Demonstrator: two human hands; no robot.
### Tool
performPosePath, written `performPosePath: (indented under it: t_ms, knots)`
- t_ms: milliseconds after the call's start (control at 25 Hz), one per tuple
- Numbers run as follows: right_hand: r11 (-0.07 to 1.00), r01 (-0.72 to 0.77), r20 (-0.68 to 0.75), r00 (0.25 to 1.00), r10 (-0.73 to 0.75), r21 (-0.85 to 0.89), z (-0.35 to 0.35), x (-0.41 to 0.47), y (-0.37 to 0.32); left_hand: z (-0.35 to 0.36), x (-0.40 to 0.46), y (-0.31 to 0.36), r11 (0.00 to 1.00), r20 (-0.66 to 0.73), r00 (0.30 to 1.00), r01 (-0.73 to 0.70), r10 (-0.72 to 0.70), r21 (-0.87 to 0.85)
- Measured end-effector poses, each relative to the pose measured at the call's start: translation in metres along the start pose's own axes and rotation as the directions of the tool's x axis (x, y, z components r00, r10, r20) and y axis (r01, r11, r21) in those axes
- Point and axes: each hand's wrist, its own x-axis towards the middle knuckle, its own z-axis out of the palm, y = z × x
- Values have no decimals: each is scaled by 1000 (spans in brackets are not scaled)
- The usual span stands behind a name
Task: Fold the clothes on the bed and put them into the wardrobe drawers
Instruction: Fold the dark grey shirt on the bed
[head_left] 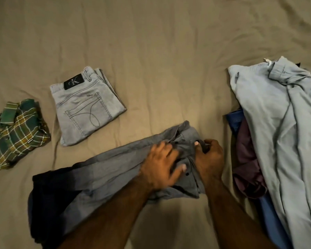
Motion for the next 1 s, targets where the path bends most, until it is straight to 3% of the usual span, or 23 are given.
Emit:
performPosePath:
  t_ms: [80,160,240,360,440,480,560,640,680,760,840,880,1000]
  knots:
    - [999,-4,23,1000,5,-39,-11,-2,9,4,-25,6,980,286,938,-199,195,-15]
    - [994,-57,43,997,61,-95,-17,-6,14,14,-35,11,938,472,842,-336,261,81]
    - [988,-75,36,996,81,-137,-21,-12,11,19,-24,18,956,531,841,-229,99,183]
    - [979,-75,73,993,90,-187,-26,-22,9,29,-7,26,981,539,825,88,-170,175]
    - [973,-88,140,983,120,-215,-32,-28,8,27,-10,32,964,427,865,231,-264,129]
    - [972,-88,171,977,127,-216,-35,-27,7,28,-17,36,971,309,921,230,-238,63]
    - [977,-108,218,965,148,-184,-41,-18,8,25,-30,45,993,279,958,91,-68,-70]
    - [971,-181,284,933,221,-158,-44,-6,11,19,-37,48,988,453,879,-126,151,-86]
    - [966,-214,313,916,249,-142,-44,0,13,17,-35,49,984,499,849,-172,175,-52]
    - [960,-258,331,901,281,-110,-31,4,13,13,-24,45,993,493,867,113,-77,-44]
    - [959,-267,340,897,282,-92,-16,2,9,12,-15,38,876,435,806,477,-402,-75]
    - [962,-249,349,897,271,-108,-12,-1,6,14,-12,38,826,385,776,560,-499,-58]
    - [966,-255,360,897,255,-50,-10,-7,5,16,-7,47,766,336,702,634,-627,106]
